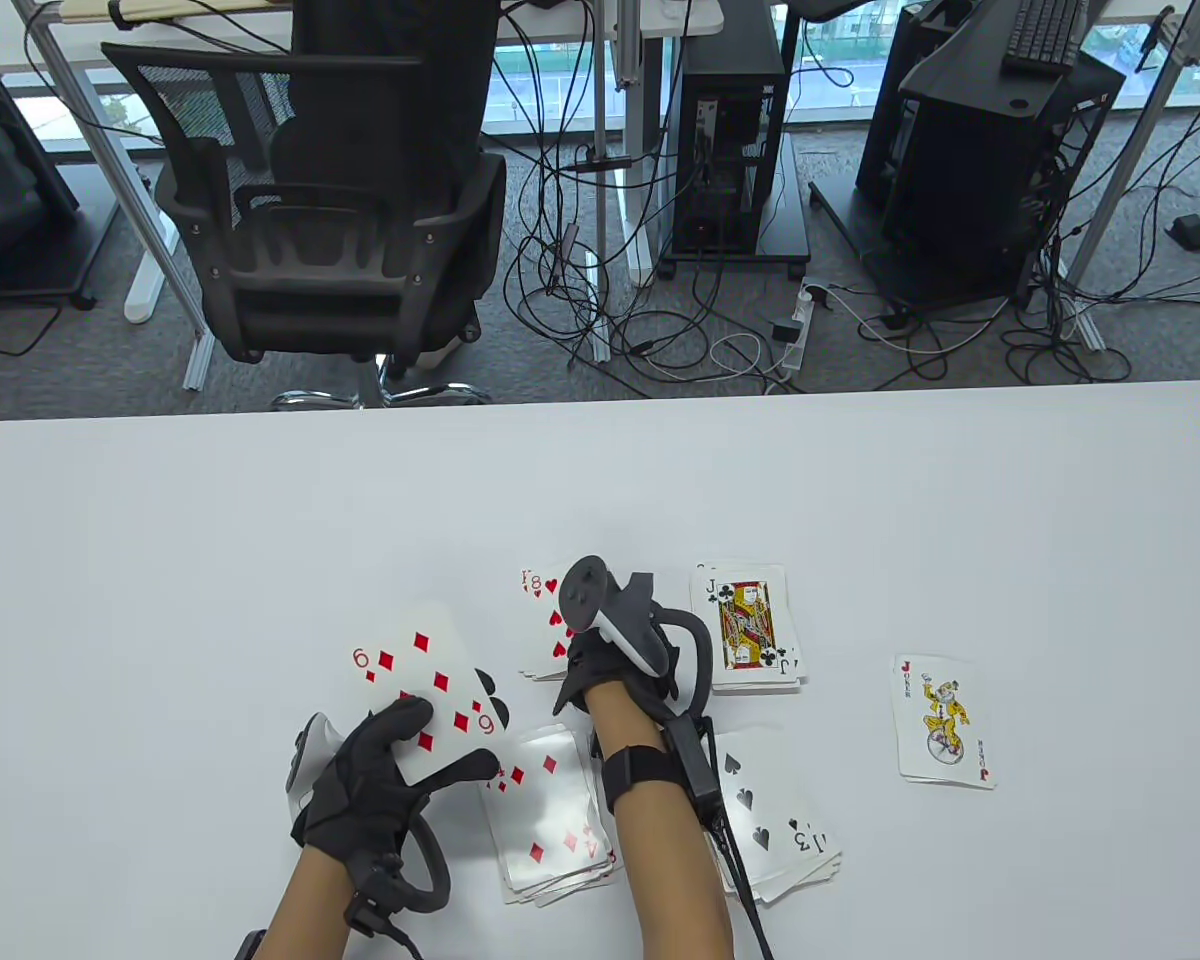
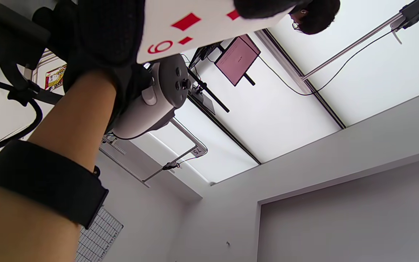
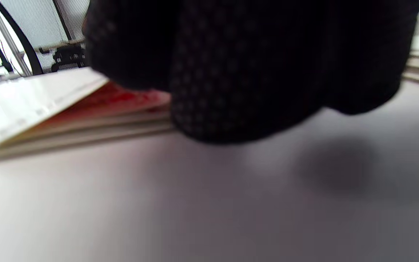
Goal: Playing card suit sorting
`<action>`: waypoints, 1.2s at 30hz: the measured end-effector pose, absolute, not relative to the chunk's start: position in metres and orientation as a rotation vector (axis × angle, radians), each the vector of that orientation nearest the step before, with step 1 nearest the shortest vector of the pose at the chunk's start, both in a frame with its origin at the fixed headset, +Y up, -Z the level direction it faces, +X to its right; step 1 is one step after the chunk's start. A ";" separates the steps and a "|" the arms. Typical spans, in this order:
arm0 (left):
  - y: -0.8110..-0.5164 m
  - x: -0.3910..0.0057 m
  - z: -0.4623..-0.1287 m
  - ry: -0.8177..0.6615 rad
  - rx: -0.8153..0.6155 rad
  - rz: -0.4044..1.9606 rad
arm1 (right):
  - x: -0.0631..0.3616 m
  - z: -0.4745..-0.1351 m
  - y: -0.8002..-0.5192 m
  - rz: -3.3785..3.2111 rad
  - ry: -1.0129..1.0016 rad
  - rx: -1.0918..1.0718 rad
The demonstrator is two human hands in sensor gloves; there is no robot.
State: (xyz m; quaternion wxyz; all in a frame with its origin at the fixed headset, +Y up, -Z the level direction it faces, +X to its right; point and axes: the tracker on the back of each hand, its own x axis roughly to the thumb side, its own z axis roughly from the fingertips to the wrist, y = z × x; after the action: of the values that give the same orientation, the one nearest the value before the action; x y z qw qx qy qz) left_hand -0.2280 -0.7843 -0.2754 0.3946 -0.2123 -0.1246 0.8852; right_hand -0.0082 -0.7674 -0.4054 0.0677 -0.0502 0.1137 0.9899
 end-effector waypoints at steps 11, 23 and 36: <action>-0.784 -0.228 -0.275 -0.308 -0.539 2.248 | -0.013 -0.401 -0.773 3.150 0.359 -0.099; -0.786 -0.226 -0.274 -0.294 -0.549 2.243 | -0.016 -0.349 -0.716 2.566 0.017 0.437; -0.786 -0.224 -0.273 -0.307 -0.539 2.237 | -0.021 -0.287 -0.706 2.167 -0.089 0.582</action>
State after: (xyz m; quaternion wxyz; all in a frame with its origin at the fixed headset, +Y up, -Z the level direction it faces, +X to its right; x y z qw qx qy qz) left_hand -0.2237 -0.7860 -0.2728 0.3986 -0.2129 -0.1212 0.8838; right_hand -0.0206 -0.7057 -0.2869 0.4334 0.2336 -0.0357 0.8697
